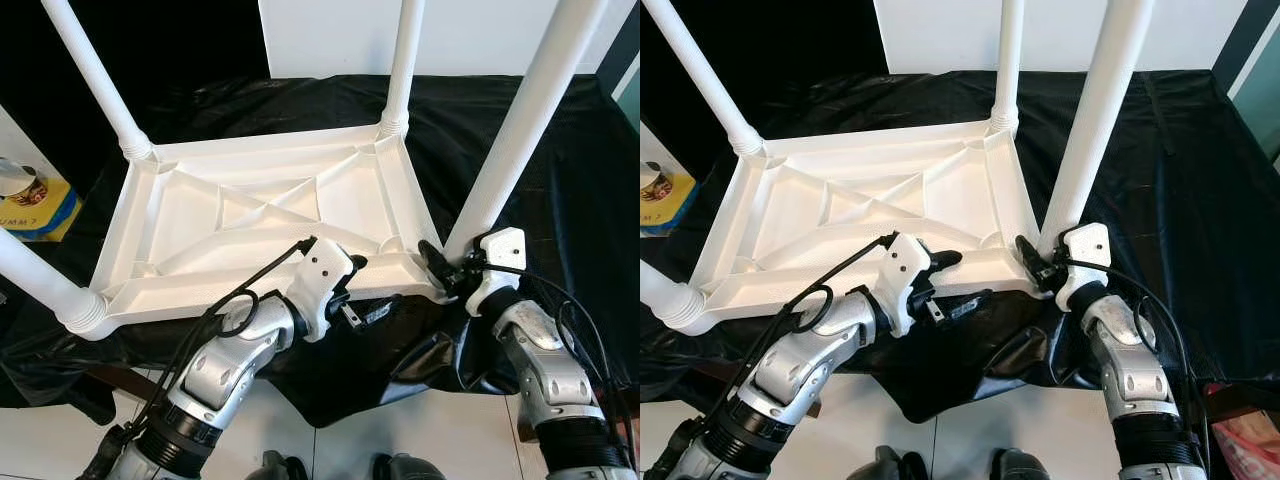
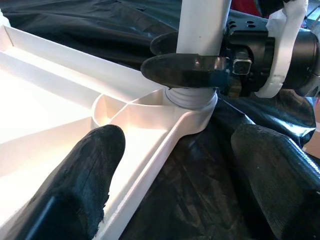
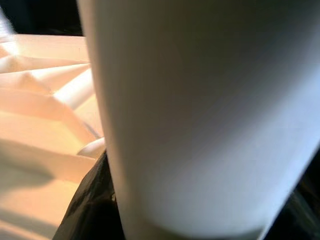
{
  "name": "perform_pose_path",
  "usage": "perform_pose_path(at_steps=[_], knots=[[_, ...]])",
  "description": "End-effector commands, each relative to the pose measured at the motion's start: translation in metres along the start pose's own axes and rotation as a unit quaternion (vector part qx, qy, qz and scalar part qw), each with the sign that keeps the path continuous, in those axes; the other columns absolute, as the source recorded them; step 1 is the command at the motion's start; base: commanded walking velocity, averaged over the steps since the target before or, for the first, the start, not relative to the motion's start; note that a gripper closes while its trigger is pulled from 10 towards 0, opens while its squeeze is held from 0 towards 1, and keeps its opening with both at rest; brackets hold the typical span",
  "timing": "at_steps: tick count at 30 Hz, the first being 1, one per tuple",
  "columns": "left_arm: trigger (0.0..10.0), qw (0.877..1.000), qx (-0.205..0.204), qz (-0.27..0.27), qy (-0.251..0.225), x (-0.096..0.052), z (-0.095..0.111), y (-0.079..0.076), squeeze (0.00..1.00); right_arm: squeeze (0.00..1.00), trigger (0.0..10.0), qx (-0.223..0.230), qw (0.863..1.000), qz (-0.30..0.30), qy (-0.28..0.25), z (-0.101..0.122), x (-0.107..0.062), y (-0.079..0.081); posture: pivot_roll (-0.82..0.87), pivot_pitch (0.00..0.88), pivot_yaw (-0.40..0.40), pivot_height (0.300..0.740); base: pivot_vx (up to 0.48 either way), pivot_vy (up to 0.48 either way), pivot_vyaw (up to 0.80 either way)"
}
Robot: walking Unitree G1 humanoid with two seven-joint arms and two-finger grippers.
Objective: Building children table
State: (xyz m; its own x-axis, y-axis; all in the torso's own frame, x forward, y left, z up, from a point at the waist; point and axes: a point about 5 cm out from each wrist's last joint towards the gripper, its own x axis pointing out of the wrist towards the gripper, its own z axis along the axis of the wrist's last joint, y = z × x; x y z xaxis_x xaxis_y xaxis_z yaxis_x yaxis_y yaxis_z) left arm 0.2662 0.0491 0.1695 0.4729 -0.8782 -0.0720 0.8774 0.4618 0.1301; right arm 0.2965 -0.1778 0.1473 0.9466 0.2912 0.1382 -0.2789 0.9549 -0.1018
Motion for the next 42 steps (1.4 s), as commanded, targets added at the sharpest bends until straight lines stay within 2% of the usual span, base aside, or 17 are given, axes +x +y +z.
perform_pose_path(at_steps=[1, 2, 4, 6, 7, 9, 12, 14, 16, 20, 22, 31, 32, 33, 42], knots=[[10.0, 0.999, 0.005, -0.05, 0.009, -0.002, -0.004, -0.006, 0.0, 0.0, 10.0, 0.014, 0.999, -0.015, 0.046, -0.017, -0.005, 0.005, -0.15, 0.149, 0.048, 0.74, 0.0, 0.0, 0.0], [10.0, 0.999, 0.005, -0.05, 0.009, -0.002, -0.004, -0.006, 0.0, 0.0, 10.0, 0.02, 0.998, -0.034, 0.053, -0.019, -0.006, 0.007, -0.15, 0.148, 0.047, 0.74, 0.0, 0.0, 0.0], [10.0, 0.999, 0.005, -0.05, 0.009, -0.002, -0.004, -0.006, 0.0, 0.0, 10.0, 0.02, 0.998, -0.034, 0.053, -0.019, -0.006, 0.007, -0.15, 0.148, 0.047, 0.74, 0.0, 0.0, 0.0], [10.0, 0.998, 0.008, -0.053, 0.011, -0.002, -0.004, -0.005, 0.0, 0.0, 10.0, 0.04, 0.993, -0.092, 0.062, -0.023, -0.007, 0.012, -0.15, 0.148, 0.051, 0.74, 0.0, 0.0, 0.0], [10.0, 0.998, 0.008, -0.053, 0.011, -0.002, -0.004, -0.005, 0.0, 0.0, 10.0, 0.04, 0.993, -0.092, 0.062, -0.023, -0.007, 0.012, -0.15, 0.148, 0.051, 0.74, 0.0, 0.0, 0.0], [10.0, 0.998, 0.011, -0.056, 0.014, -0.003, -0.005, -0.004, 0.0, 0.0, 10.0, 0.046, 0.986, -0.146, 0.067, -0.025, -0.008, 0.015, -0.15, 0.148, 0.055, 0.74, 0.0, 0.0, 0.0], [10.0, 0.998, 0.012, -0.058, 0.015, -0.003, -0.005, -0.004, 0.0, 0.0, 10.0, 0.044, 0.981, -0.176, 0.068, -0.026, -0.009, 0.017, -0.15, 0.146, 0.056, 0.74, 0.0, 0.0, 0.0], [10.0, 0.998, 0.014, -0.06, 0.016, -0.003, -0.005, -0.004, 0.0, 0.0, 10.0, 0.044, 0.97, -0.231, 0.065, -0.026, -0.012, 0.021, -0.14, 0.146, 0.056, 0.74, 0.0, 0.0, 0.0], [10.0, 0.998, 0.014, -0.06, 0.016, -0.004, -0.005, -0.005, 0.0, 0.0, 10.0, 0.047, 0.965, -0.249, 0.064, -0.027, -0.013, 0.023, -0.14, 0.144, 0.055, 0.74, 0.0, 0.0, 0.0], [10.0, 0.998, 0.015, -0.06, 0.016, -0.004, -0.005, -0.006, 0.0, 0.0, 10.0, 0.061, 0.963, -0.255, 0.06, -0.027, -0.013, 0.03, -0.14, 0.141, 0.053, 0.74, 0.0, 0.0, 0.0], [10.0, 0.998, 0.015, -0.059, 0.015, -0.003, -0.006, -0.007, 0.0, 0.0, 10.0, 0.069, 0.969, -0.234, 0.041, -0.021, -0.011, 0.036, -0.14, 0.132, 0.051, 0.74, 0.0, 0.0, 0.0], [10.0, 0.999, 0.024, -0.048, 0.006, 0.0, -0.004, -0.004, 0.0, 0.0, 10.0, 0.072, 0.977, -0.198, 0.02, -0.014, -0.008, 0.041, -0.14, 0.113, 0.046, 0.74, 0.0, 0.0, 0.0], [10.0, 0.999, 0.029, -0.042, 0.002, 0.001, -0.003, -0.004, 0.0, 0.41, 10.0, 0.073, 0.979, -0.19, 0.015, -0.012, -0.007, 0.042, -0.14, 0.108, 0.045, 0.74, 0.0, 0.0, 0.0], [10.0, 0.999, 0.034, -0.036, 0.0, 0.002, -0.002, -0.003, 0.0, 1.0, 10.0, 0.071, 0.98, -0.184, 0.01, -0.01, -0.006, 0.043, -0.14, 0.104, 0.046, 0.74, 0.0, 0.0, 0.0], [10.0, 0.998, 0.053, -0.01, -0.01, 0.002, 0.0, 0.0, 0.0, 1.0, 10.0, 0.047, 0.99, -0.127, -0.035, 0.004, -0.011, 0.031, -0.14, 0.096, 0.039, 0.74, 0.0, 0.0, 0.0]])
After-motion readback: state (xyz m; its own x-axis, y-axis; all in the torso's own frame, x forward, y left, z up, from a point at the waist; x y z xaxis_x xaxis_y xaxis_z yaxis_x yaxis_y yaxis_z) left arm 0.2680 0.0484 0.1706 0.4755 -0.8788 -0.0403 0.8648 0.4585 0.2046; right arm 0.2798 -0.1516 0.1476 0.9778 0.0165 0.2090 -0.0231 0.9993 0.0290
